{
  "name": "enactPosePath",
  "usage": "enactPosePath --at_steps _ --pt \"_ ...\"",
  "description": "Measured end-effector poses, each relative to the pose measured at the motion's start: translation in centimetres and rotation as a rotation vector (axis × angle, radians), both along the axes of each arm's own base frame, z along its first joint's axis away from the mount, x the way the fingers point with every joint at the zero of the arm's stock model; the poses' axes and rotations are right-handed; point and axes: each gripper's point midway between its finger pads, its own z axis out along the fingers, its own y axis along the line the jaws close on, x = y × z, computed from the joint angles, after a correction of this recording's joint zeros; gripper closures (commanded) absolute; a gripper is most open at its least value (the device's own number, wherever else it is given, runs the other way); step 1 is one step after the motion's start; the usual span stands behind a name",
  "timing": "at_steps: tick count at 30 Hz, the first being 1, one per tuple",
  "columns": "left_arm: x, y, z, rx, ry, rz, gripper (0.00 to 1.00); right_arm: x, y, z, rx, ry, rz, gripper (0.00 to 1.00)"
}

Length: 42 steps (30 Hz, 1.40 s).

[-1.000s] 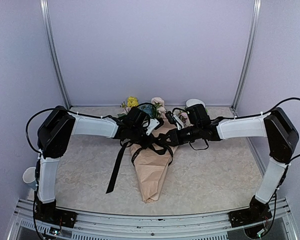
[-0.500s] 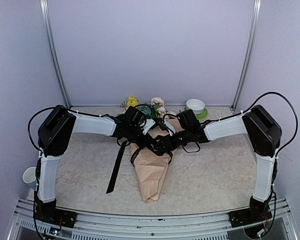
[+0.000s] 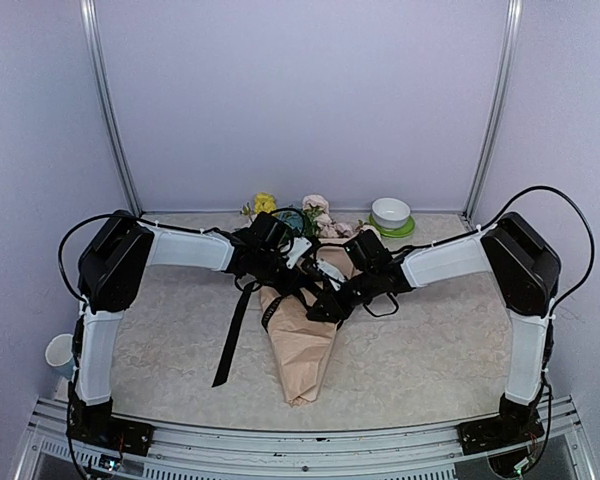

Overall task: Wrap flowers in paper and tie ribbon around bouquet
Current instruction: Cross the ribbon over the folded bouquet.

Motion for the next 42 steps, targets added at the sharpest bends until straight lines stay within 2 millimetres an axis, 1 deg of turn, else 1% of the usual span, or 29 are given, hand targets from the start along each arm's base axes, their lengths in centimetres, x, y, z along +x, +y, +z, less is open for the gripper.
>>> enactPosePath --at_steps 1,2,3,5,8,11,13,14,16,19,20,21,23,26,28,30,32,34,36,39,41,42 --pt "0.0 0.0 0.0 0.001 0.001 0.000 1.00 -0.2 0.1 -0.2 -0.021 -0.008 0.008 0.66" --pt "0.0 0.0 -0.1 0.001 0.002 0.000 1.00 -0.3 0.1 -0.3 -0.033 -0.017 0.010 0.70" --pt "0.0 0.1 -0.2 0.002 0.003 0.001 1.00 -0.2 0.2 -0.4 -0.047 -0.031 0.009 0.78" --pt "0.0 0.1 -0.3 0.004 0.006 0.001 1.00 0.3 0.2 -0.5 -0.070 -0.063 0.001 1.00" --pt "-0.1 0.2 -0.5 0.008 0.011 0.001 1.00 0.7 0.0 -0.7 -0.098 -0.080 -0.020 1.00" --pt "-0.1 0.2 -0.6 0.011 0.013 0.002 1.00 0.7 -0.2 -0.9 -0.111 -0.075 -0.026 1.00" --pt "-0.1 0.3 -0.6 0.012 0.013 0.003 1.00 0.5 -0.1 -0.7 -0.101 -0.065 -0.020 1.00" --pt "-0.1 0.3 -0.6 0.013 0.014 0.003 1.00 0.0 0.0 -0.3 -0.083 -0.053 -0.007 1.00" --pt "0.0 0.3 -0.6 0.015 0.013 0.006 1.00 -1.4 0.2 1.0 -0.031 -0.021 0.034 1.00" --pt "0.0 0.4 -0.7 0.019 0.015 0.007 1.00 -5.5 0.3 4.6 0.117 0.058 0.162 1.00" --pt "-0.2 0.3 -0.6 0.014 0.025 -0.004 1.00 -6.3 0.2 5.6 0.154 0.063 0.188 1.00" --pt "-0.7 0.0 -0.7 0.011 0.040 -0.025 1.00 -7.0 0.0 6.8 0.201 0.058 0.210 1.00" --pt "-1.9 -1.1 -0.5 -0.001 0.051 -0.065 1.00 -7.8 -0.8 8.4 0.262 0.058 0.226 1.00" --pt "-3.4 -2.5 -0.3 -0.020 0.063 -0.122 1.00 -8.9 -2.7 10.2 0.337 0.058 0.204 1.00" --pt "-3.9 -2.9 -0.2 -0.033 0.069 -0.146 1.00 -8.3 -4.2 10.9 0.377 0.055 0.149 1.00" --pt "-4.0 -3.1 0.1 -0.046 0.067 -0.158 1.00 -7.3 -6.4 11.5 0.443 0.069 0.061 1.00" --pt "-3.8 -3.4 0.6 -0.064 0.053 -0.163 1.00 -6.4 -8.7 11.7 0.515 0.097 -0.032 1.00" --pt "-3.6 -3.7 0.9 -0.078 0.040 -0.166 1.00 -5.9 -10.1 11.6 0.561 0.131 -0.094 1.00" --pt "-3.5 -3.8 1.1 -0.083 0.033 -0.167 1.00 -5.2 -10.8 11.2 0.567 0.169 -0.160 1.00" --pt "-2.8 -3.1 0.8 -0.062 0.022 -0.138 1.00 -3.0 -11.6 10.1 0.510 0.196 -0.311 1.00" --pt "-2.1 -2.5 0.6 -0.051 0.015 -0.115 1.00 -0.6 -12.8 8.9 0.440 0.216 -0.473 1.00" --pt "-2.0 -2.2 0.5 -0.050 0.016 -0.111 1.00 0.6 -13.8 8.1 0.396 0.226 -0.563 0.99"
